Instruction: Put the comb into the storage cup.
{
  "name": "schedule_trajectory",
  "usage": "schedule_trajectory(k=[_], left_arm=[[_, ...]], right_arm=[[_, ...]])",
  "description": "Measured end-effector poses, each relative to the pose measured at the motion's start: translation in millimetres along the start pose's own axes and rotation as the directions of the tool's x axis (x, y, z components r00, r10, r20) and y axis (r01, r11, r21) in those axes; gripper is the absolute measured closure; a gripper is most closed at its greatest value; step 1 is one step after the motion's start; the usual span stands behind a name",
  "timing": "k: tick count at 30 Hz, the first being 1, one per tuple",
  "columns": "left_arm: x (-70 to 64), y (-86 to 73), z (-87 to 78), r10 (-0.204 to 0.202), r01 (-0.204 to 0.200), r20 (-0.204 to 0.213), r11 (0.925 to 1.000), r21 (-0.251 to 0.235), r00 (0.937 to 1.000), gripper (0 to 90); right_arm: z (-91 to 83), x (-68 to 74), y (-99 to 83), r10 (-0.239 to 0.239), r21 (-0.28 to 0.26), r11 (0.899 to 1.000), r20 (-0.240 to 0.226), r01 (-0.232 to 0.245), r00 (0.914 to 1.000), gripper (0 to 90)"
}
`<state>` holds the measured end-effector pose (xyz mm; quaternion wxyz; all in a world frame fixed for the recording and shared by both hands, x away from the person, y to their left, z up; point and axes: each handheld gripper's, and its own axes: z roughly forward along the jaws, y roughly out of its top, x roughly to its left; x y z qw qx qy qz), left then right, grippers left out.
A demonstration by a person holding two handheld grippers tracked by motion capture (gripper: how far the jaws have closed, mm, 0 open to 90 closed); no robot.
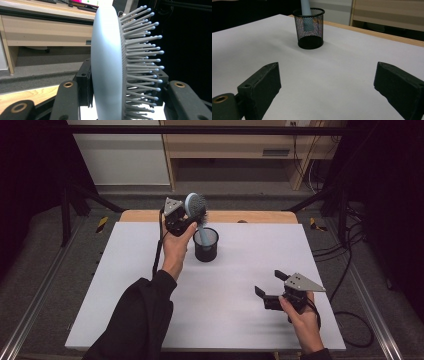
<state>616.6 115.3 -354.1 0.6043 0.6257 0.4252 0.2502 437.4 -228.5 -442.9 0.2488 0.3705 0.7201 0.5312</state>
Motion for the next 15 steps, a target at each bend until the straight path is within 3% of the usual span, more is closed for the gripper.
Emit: schedule_trajectory(k=[6, 15], left_arm=[[-0.5, -1.5, 1.3, 0.019, -0.019, 0.0, 0.9997, 0.014, 0.9998, 49.2], [-0.5, -2.3, 1.0, 0.017, -0.017, -0.003, 0.9998, 0.006, 0.9999, 49.0]], right_arm=[[0.7, 1.1, -0.1, -0.005, 0.004, 1.0, -0.011, 0.005, 0.9999, 7.2], [-0.2, -0.1, -0.5, -0.004, 0.005, 1.0, -0.012, 0.004, 0.9999, 7.2]])
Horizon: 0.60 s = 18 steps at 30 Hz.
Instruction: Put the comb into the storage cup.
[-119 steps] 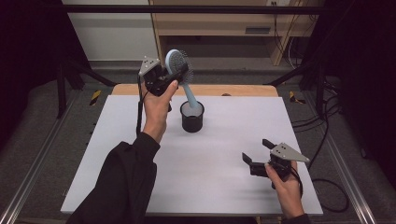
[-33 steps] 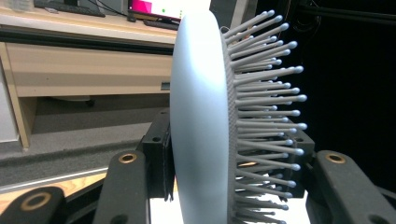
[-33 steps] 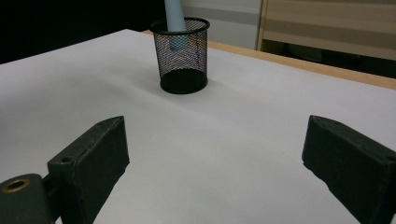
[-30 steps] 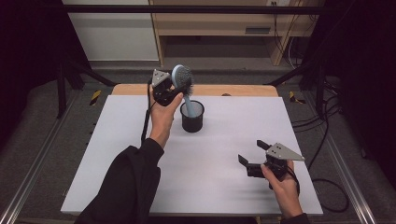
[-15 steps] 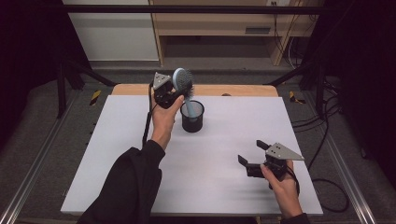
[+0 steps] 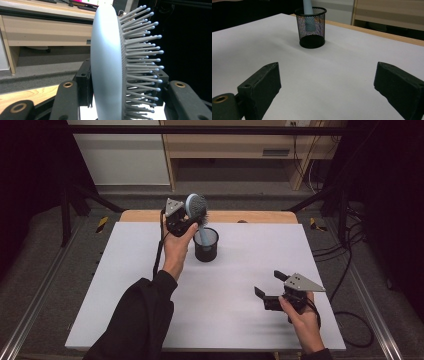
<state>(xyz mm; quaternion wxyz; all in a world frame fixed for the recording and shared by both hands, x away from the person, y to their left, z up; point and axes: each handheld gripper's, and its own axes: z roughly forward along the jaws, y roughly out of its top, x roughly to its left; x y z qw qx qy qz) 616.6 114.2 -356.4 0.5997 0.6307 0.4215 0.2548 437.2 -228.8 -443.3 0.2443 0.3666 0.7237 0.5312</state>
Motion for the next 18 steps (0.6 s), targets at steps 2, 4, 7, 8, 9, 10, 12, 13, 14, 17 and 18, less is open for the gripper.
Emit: schedule_trajectory(k=[2, 4, 7, 8, 9, 10, 12, 13, 14, 17, 18], left_arm=[[0.1, -0.4, 0.2, 0.0, 0.0, -0.001, 1.0, 0.003, 1.0, 49.0], [0.1, -0.9, 0.5, -0.002, 0.002, -0.002, 1.0, 0.002, 1.0, 49.0], [0.4, -2.1, 1.0, -0.007, 0.007, -0.002, 1.0, 0.002, 1.0, 49.0], [0.5, -2.6, 1.2, -0.007, 0.007, -0.002, 1.0, 0.004, 1.0, 49.0], [0.5, -3.0, 1.5, -0.006, 0.006, -0.001, 1.0, 0.006, 1.0, 49.0], [0.4, -3.4, 1.6, -0.006, 0.006, -0.002, 1.0, 0.006, 1.0, 49.0], [0.3, -3.9, 1.7, -0.007, 0.007, -0.002, 1.0, 0.005, 1.0, 49.0], [0.0, -4.1, 1.5, -0.008, 0.008, -0.004, 1.0, 0.002, 1.0, 49.0], [-0.1, -4.2, 1.1, -0.004, 0.004, -0.008, 1.0, 0.001, 1.0, 49.0], [-0.9, -4.5, 1.0, -0.003, 0.003, -0.01, 1.0, -0.001, 0.9999, 49.0], [-1.0, -4.7, 1.1, -0.002, 0.002, -0.01, 1.0, 0.0, 1.0, 49.0]], right_arm=[[0.4, 0.4, 0.0, -0.001, 0.001, 1.0, -0.003, 0.001, 1.0, 7.2], [0.6, 0.8, 0.1, -0.001, 0.002, 1.0, -0.005, 0.001, 1.0, 7.2], [0.6, 0.9, 0.0, -0.002, 0.004, 1.0, -0.005, 0.002, 1.0, 7.2], [0.7, 0.9, -0.1, -0.002, 0.005, 1.0, -0.005, 0.002, 1.0, 7.2], [0.8, 0.9, -0.2, -0.003, 0.006, 1.0, -0.006, 0.003, 1.0, 7.2], [1.0, 1.0, -0.2, -0.003, 0.006, 1.0, -0.006, 0.003, 1.0, 7.2], [1.0, 1.2, -0.2, -0.004, 0.006, 1.0, -0.007, 0.004, 1.0, 7.2], [1.0, 1.2, -0.2, -0.003, 0.006, 1.0, -0.007, 0.004, 1.0, 7.2], [1.0, 1.1, -0.2, -0.003, 0.006, 1.0, -0.007, 0.003, 1.0, 7.2], [1.0, 1.1, -0.3, -0.003, 0.007, 1.0, -0.005, 0.003, 1.0, 7.2], [1.0, 1.1, -0.3, -0.002, 0.008, 1.0, -0.006, 0.002, 1.0, 7.2]])
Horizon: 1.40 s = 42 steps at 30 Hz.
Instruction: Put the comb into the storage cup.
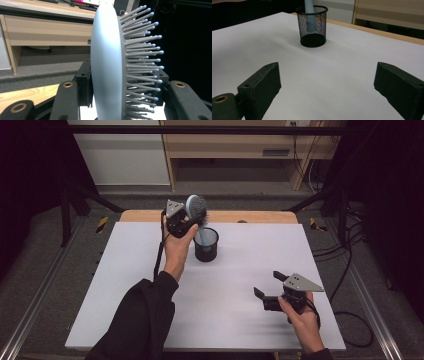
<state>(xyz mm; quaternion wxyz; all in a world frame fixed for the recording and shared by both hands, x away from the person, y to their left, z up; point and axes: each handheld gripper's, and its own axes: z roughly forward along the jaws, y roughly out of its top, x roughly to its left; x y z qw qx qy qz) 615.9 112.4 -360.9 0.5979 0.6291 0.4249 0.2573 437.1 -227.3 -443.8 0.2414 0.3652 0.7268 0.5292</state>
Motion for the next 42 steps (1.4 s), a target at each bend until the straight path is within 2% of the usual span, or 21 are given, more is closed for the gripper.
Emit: schedule_trajectory(k=[42], left_arm=[[-2.9, -13.9, 2.5, -0.008, 0.008, 0.005, 0.9992, 0.039, 1.0, 48.9]], right_arm=[[-0.1, 0.5, 0.2, 0.003, 0.001, 1.0, 0.0, -0.003, 1.0, 7.2]])
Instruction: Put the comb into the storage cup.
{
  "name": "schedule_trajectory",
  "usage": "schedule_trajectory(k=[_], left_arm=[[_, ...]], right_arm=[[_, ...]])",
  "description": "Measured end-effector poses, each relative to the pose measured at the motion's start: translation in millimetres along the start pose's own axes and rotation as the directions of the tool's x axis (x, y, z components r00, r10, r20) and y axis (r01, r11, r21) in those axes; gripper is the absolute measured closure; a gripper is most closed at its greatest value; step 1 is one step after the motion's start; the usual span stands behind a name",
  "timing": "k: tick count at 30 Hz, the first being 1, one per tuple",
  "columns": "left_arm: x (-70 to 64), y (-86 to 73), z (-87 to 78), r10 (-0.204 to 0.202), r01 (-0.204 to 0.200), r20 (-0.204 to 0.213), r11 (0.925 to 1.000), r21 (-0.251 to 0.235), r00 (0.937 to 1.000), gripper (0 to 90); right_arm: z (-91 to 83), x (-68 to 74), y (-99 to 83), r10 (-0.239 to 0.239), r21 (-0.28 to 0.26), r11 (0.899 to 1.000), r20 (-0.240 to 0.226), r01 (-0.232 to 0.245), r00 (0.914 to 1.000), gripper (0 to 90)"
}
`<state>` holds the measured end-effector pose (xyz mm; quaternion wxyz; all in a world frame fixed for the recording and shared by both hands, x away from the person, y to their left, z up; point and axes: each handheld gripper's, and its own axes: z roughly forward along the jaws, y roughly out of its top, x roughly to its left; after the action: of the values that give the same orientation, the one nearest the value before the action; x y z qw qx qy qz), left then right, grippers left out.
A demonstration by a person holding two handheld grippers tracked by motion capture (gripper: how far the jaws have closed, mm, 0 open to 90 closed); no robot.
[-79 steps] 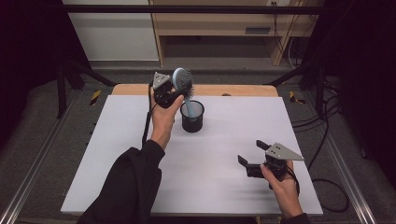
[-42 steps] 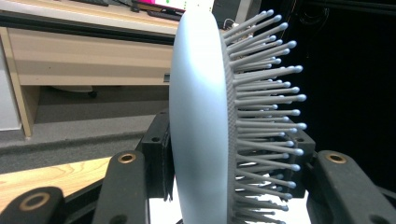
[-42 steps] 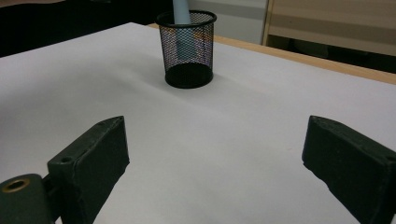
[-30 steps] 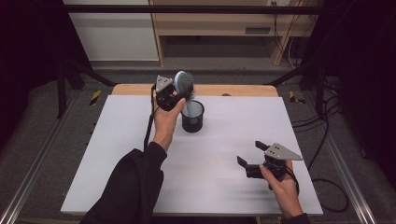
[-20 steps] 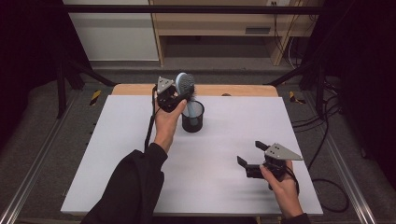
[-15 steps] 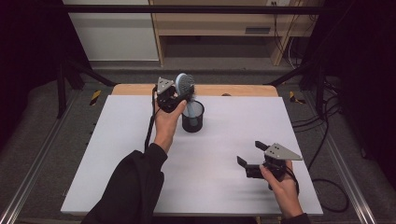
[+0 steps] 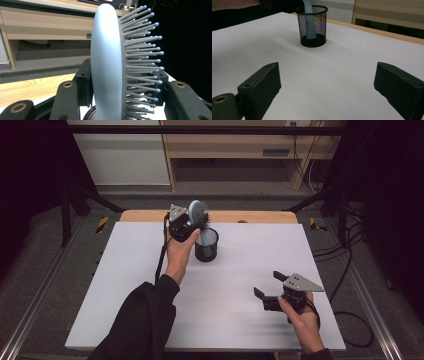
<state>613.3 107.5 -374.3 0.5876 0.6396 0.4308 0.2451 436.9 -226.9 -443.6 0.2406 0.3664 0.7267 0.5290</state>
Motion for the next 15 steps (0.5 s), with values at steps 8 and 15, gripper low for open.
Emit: schedule_trajectory(k=[8, 15], left_arm=[[0.5, -0.8, -0.1, -0.011, 0.011, -0.009, 0.9999, -0.003, 0.9999, 48.9], [0.0, -2.4, 0.9, -0.017, 0.017, -0.002, 0.9999, 0.001, 0.9998, 48.9]], right_arm=[[0.0, -0.1, 0.0, 0.0, 0.0, 1.0, 0.0, 0.0, 1.0, 7.2], [0.0, -0.2, 0.0, 0.0, 0.0, 1.0, 0.0, 0.0, 1.0, 7.2]])
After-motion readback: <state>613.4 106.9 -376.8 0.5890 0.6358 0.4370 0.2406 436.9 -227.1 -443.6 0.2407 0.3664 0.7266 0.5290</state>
